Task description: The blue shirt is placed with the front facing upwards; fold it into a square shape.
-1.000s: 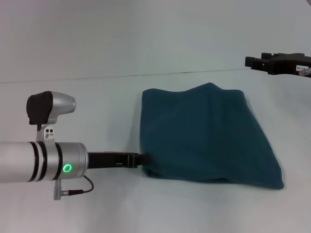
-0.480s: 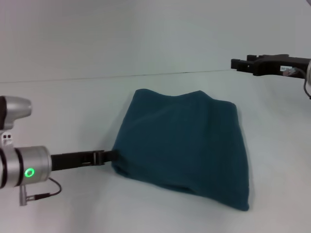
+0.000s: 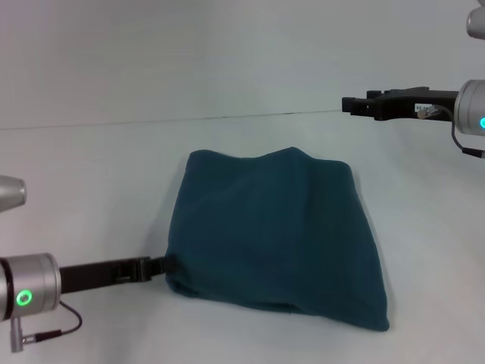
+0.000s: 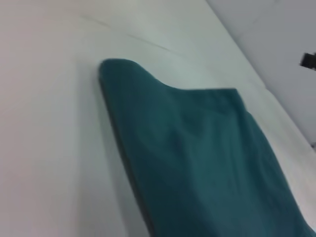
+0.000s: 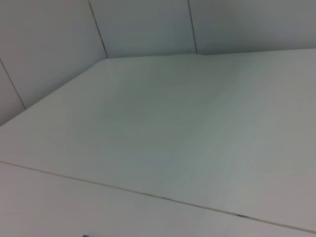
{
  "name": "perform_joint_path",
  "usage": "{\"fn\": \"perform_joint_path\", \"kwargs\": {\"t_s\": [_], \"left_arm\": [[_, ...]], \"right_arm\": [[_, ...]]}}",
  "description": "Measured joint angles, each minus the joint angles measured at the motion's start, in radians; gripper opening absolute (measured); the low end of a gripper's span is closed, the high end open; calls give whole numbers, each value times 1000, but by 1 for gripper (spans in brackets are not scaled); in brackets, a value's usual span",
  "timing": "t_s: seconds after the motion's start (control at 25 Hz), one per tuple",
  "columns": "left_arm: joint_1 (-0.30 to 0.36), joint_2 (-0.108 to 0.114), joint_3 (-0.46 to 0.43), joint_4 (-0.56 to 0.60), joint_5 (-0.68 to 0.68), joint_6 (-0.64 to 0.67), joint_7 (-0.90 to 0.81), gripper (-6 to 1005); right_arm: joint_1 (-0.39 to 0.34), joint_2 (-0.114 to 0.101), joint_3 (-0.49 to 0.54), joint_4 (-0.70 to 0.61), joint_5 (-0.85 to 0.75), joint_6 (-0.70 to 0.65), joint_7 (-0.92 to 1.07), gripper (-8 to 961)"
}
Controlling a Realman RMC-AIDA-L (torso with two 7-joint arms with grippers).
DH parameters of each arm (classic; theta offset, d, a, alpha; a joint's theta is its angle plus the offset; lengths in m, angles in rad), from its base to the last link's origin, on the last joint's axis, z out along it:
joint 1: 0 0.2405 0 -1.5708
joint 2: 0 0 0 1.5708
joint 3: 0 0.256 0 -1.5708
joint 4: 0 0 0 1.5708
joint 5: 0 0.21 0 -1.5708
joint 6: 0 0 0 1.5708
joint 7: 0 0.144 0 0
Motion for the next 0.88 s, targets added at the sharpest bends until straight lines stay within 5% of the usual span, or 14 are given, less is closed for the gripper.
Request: {"fn": "perform_joint_path", "kwargs": {"t_s": [0.88], "left_arm": [[73, -3, -78, 14, 45, 216, 68, 14]], "right_arm": [[37, -13, -11, 96, -41, 23, 51, 598]]}}
